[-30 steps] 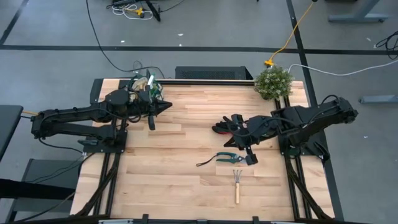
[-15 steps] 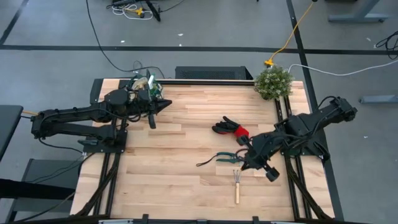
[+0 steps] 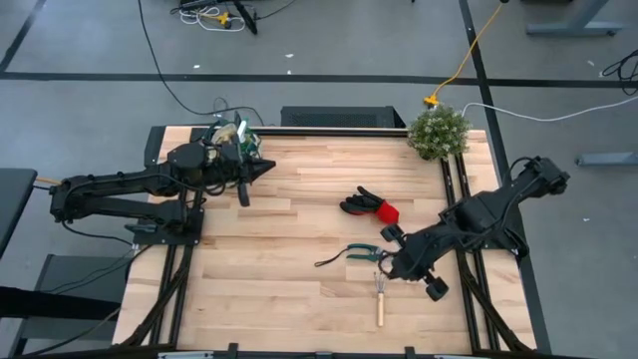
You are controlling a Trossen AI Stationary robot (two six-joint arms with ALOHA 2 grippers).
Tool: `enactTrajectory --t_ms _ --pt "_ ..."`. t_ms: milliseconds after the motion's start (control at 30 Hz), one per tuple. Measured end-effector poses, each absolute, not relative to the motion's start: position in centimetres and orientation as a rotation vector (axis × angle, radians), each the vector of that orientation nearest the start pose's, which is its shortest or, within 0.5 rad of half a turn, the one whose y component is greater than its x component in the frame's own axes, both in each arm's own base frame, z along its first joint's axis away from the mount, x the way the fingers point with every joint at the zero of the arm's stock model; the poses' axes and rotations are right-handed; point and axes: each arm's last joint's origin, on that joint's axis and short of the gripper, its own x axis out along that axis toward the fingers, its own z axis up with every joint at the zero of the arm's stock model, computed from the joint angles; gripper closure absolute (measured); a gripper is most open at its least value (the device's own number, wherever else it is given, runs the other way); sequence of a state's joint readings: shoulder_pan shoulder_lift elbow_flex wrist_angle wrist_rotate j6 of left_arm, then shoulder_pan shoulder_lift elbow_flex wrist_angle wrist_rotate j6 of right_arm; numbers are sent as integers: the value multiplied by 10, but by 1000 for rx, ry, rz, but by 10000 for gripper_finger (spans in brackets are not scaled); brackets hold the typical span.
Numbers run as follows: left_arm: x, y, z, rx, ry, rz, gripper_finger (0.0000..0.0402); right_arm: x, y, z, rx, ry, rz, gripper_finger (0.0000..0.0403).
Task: Pick & Place Garden tools in Gardening bag
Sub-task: Put the brown hand rake into the gardening bag
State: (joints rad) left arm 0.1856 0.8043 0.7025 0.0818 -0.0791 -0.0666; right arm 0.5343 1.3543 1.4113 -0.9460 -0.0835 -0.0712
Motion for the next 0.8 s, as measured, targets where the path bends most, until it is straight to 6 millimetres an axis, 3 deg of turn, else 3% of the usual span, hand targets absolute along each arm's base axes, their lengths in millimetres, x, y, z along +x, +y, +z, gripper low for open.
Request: enactTrajectory --t_ms 500,800 --pt "180 36 326 -60 16 252 397 248 191 299 -553 1029 804 403" --pt "180 36 326 -57 17 252 397 252 206 269 -742 1111 917 403"
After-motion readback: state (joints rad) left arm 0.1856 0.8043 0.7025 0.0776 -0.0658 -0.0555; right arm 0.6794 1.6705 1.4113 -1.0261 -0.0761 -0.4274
